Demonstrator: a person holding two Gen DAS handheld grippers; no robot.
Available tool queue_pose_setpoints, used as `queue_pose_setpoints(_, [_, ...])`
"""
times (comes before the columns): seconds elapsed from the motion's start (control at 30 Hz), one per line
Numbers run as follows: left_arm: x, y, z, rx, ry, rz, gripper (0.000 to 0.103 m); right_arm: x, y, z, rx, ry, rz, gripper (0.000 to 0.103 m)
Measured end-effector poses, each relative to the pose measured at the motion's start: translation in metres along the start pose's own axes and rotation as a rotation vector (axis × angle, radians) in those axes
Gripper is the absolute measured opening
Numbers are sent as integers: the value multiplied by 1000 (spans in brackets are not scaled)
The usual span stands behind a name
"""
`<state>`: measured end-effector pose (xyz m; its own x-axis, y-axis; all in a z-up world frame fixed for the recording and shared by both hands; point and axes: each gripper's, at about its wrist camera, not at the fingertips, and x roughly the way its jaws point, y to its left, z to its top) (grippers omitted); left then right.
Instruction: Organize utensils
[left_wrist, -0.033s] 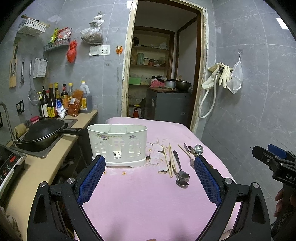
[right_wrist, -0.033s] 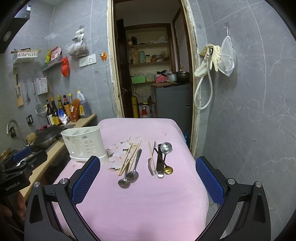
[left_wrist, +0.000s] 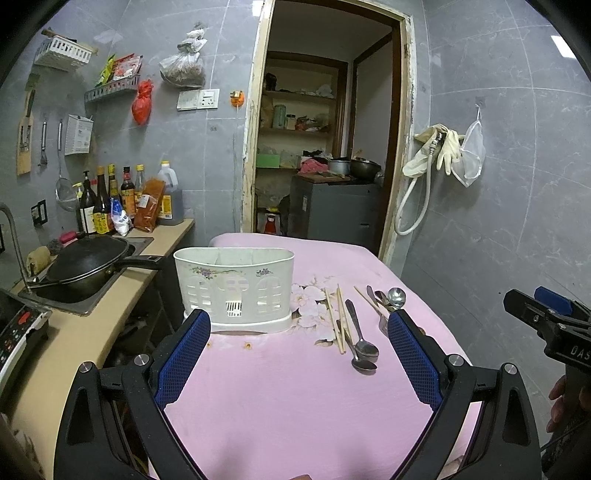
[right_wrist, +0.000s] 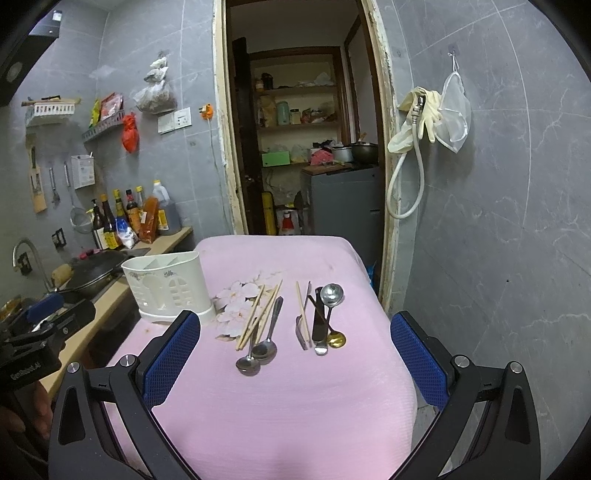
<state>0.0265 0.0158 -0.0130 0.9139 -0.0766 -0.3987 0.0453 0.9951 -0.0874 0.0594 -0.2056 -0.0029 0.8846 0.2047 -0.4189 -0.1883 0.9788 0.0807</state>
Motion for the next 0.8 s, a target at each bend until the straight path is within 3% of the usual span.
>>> queue_pose_setpoints(0.5, [56, -5, 36, 42, -3, -63, 94, 24, -7, 32, 5, -29, -78, 103])
queue_pose_setpoints(0.8, [122, -26, 47, 56, 66, -55, 94, 89, -44, 43, -2, 34, -79, 103])
